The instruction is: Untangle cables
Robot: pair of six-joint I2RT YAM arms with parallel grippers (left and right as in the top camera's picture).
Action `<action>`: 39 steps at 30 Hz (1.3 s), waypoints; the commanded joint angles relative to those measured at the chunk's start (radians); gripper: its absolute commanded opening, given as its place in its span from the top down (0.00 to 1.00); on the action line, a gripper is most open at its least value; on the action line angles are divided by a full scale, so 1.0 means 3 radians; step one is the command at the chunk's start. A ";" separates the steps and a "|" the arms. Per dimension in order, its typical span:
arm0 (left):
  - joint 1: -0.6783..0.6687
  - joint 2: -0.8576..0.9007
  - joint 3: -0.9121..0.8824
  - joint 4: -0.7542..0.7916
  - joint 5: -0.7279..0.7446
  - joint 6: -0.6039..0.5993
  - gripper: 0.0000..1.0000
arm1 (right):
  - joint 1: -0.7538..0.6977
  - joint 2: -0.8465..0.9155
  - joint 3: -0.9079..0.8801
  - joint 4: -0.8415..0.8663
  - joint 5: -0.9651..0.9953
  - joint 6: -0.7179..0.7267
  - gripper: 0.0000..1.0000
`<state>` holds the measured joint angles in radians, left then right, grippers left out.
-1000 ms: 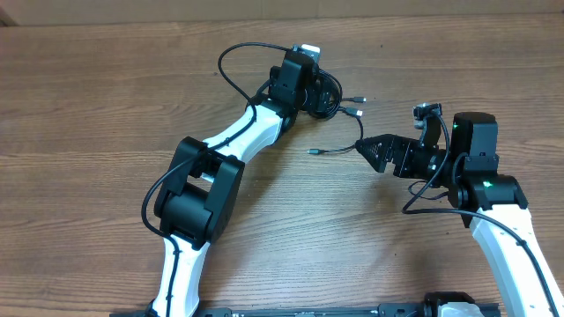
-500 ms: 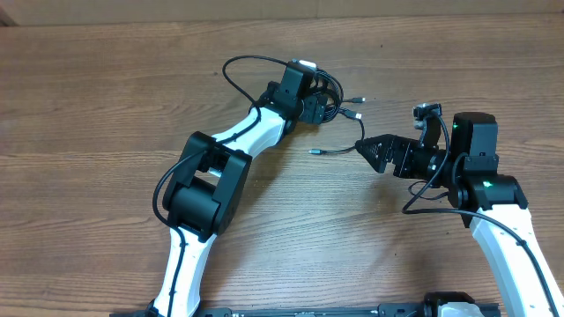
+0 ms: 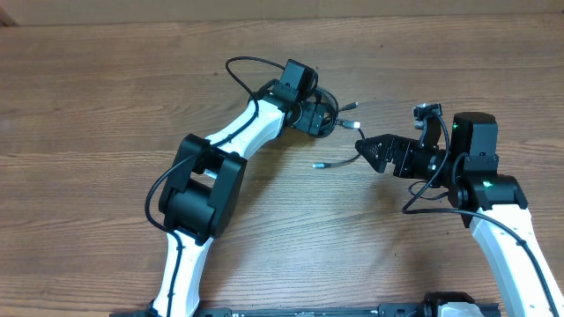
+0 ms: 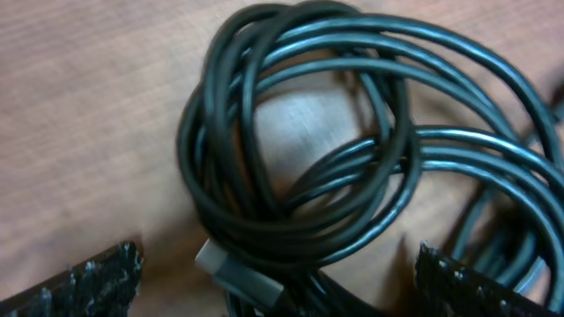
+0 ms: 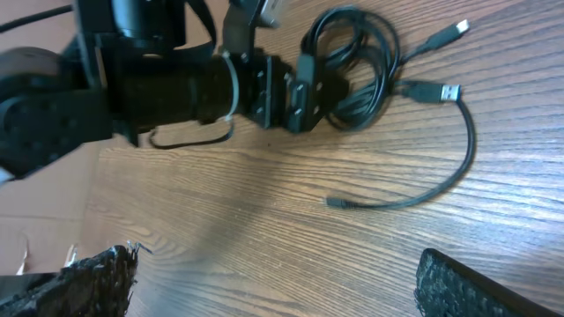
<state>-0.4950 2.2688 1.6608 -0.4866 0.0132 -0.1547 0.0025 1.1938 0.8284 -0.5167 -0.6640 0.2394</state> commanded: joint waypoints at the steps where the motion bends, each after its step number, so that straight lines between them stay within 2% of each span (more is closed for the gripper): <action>1: 0.0009 0.0062 0.0005 -0.0329 0.0642 -0.0056 0.00 | 0.0001 -0.0045 0.0008 0.0009 0.0067 -0.0011 0.00; 6: 0.0003 0.0022 0.0221 -0.0816 0.1153 -0.0453 0.00 | 0.0001 -0.0045 0.0008 -0.0053 -0.0024 -0.0008 0.00; 10: -0.0046 0.0022 0.0223 -0.0974 0.1513 -0.0537 0.00 | 0.0018 -0.0045 0.0004 -0.0144 -0.0058 -0.0010 0.00; 16: -0.0134 0.0022 0.0221 -0.1134 0.1186 -0.0535 0.00 | 0.0017 0.0009 -0.0022 -0.0233 -0.0031 -0.0011 0.00; 21: -0.0144 0.0008 0.0223 -0.1199 0.1228 -0.0582 0.00 | 0.0017 0.0122 -0.0022 -0.0275 -0.0032 -0.0011 0.00; 28: -0.0125 -0.0401 0.0272 -0.1186 0.0715 -0.0551 0.01 | 0.0017 0.0300 -0.0022 -0.0278 -0.0031 -0.0011 0.00; 33: -0.0123 -0.0755 0.0272 -0.1184 -0.0084 -0.0649 0.01 | 0.0017 0.0397 -0.0022 -0.0272 -0.0031 -0.0011 0.00; 39: -0.0075 -0.0716 0.0270 -0.0916 -0.0516 -0.0671 0.00 | 0.0017 0.0486 -0.0022 -0.0251 -0.0032 -0.0011 0.00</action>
<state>-0.5282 2.0354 1.7386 -0.7696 -0.0135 -0.3386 0.0025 1.3300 0.8280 -0.5983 -0.6727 0.2390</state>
